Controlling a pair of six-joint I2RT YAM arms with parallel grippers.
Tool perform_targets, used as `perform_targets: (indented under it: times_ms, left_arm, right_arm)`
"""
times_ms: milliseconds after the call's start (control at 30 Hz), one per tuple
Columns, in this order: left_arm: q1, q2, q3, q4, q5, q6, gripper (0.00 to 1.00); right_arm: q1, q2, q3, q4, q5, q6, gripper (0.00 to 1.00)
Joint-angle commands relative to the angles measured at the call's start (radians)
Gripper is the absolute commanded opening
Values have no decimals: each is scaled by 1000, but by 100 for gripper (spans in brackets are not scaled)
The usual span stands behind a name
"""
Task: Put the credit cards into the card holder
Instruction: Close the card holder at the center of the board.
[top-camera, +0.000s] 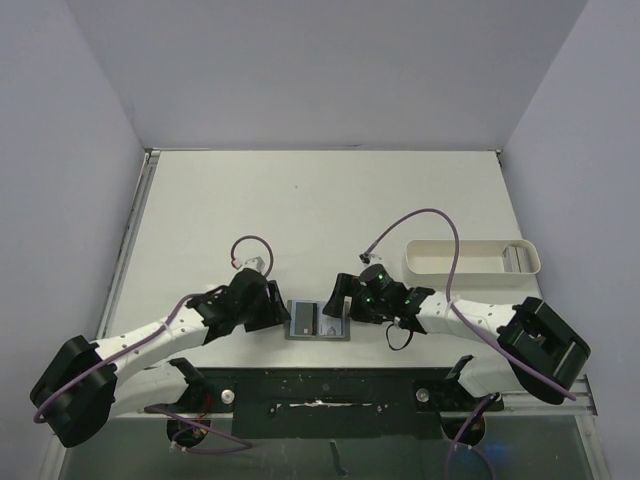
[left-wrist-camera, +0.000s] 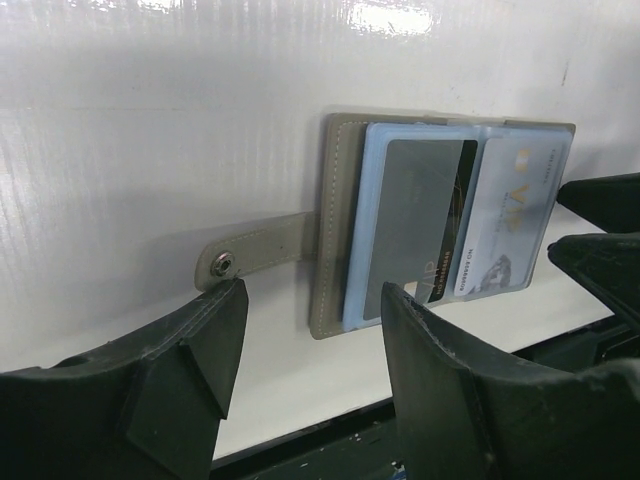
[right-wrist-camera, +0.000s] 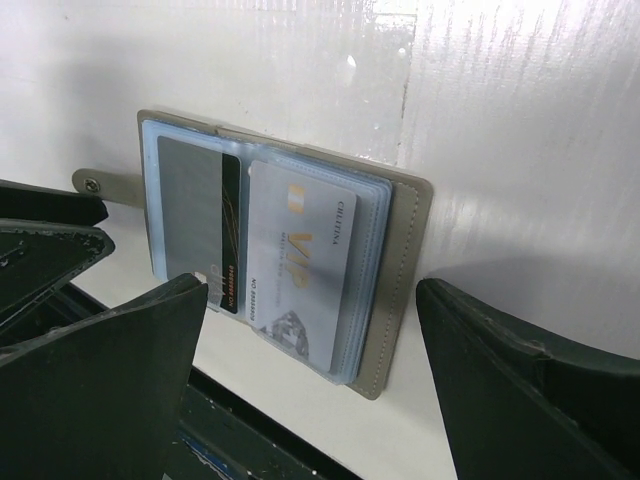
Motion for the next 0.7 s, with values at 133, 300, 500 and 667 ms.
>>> perform_targets:
  times_ms: [133, 300, 500, 667]
  left_arm:
    - [5, 8, -41, 88, -2, 18, 45]
    - [4, 30, -46, 131, 22, 18, 31]
    - [3, 51, -71, 195, 52, 6, 19]
    - [1, 62, -87, 233, 64, -9, 14]
  right_arm:
    - [0, 35, -1, 82, -36, 19, 90]
    - [-4, 45, 5, 136, -83, 14, 90]
    - [-2, 39, 48, 146, -114, 5, 90]
    - [-5, -3, 38, 189, -151, 27, 90]
